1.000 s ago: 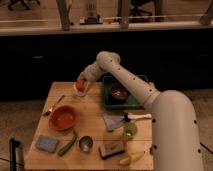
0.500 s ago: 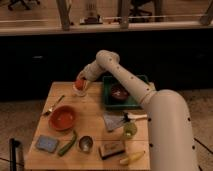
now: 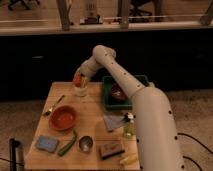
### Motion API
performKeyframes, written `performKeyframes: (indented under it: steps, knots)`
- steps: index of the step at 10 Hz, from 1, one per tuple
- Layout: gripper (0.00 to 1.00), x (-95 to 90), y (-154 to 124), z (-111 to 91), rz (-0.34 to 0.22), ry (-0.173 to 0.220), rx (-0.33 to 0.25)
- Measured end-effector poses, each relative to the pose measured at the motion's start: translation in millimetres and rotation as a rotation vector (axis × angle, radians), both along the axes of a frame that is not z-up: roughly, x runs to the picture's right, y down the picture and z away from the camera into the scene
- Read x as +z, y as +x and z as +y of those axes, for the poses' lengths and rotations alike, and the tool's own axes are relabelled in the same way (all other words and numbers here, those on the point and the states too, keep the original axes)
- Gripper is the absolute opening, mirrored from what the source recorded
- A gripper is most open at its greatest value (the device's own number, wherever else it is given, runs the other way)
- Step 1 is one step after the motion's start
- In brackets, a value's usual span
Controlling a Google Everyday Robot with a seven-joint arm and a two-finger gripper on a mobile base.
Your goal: Place apple in paper cup
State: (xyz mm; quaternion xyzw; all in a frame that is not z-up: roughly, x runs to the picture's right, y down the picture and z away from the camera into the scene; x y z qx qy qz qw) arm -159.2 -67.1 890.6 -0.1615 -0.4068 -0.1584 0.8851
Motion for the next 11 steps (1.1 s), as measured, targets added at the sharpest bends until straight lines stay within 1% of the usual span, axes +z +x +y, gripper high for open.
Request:
performKeyframes:
  steps: [3,6,7,9,10,11]
  knots:
    - [0.0,6.8,-2.3,-1.6,-0.002,0.002,-0.005]
    - [0.0,7.7,0.0,0.1,-0.001,0.007,-0.001]
    - [0.04,7.0,-0.5,0.4,-0.002,0.008,0.0]
    - [0.25,5.6,-1.0,-0.6,0.0,0.011,0.002]
    - [0.33,5.6,-0.9,-0.9,0.001,0.012,0.003]
    - [0.45,5.1,-0.9,-2.4,0.002,0.013,0.004]
